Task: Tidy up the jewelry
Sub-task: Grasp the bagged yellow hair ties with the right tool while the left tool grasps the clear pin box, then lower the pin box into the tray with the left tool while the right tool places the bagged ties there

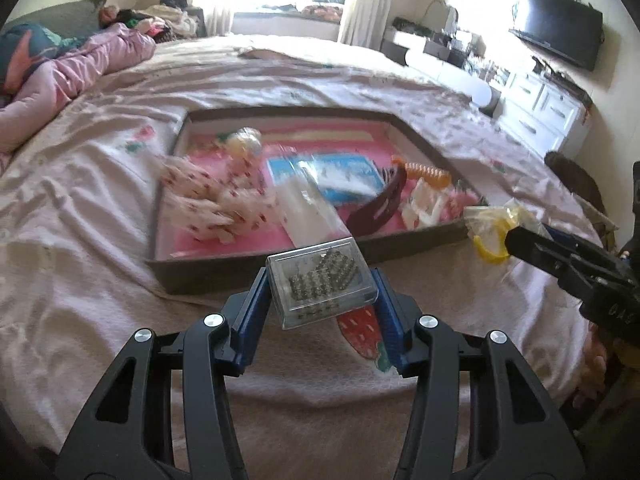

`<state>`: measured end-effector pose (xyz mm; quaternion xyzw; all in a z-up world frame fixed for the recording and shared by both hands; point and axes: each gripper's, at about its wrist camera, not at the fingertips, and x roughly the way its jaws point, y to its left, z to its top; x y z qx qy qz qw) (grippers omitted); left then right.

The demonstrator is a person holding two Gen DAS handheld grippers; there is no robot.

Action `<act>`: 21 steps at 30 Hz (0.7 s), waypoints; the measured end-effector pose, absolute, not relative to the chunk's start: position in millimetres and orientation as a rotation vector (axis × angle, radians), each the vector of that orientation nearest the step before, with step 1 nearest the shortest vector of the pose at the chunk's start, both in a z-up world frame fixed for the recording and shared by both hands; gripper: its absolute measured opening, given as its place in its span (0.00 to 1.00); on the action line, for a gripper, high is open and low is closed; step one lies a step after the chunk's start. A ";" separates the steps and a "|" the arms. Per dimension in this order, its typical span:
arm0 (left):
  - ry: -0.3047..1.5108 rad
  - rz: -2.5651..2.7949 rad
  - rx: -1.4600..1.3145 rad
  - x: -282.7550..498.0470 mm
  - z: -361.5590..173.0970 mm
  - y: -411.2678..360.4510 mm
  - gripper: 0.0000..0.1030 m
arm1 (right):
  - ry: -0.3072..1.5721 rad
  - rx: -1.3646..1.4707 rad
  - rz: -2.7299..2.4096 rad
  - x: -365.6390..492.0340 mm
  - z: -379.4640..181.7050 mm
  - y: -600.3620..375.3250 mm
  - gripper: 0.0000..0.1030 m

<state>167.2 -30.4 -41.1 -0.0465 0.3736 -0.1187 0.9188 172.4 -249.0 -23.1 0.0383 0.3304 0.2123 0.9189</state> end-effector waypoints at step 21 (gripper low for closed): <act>0.612 -0.140 -0.170 152.4 11.3 26.6 0.40 | 0.554 -0.012 0.504 170.8 24.9 -202.5 0.52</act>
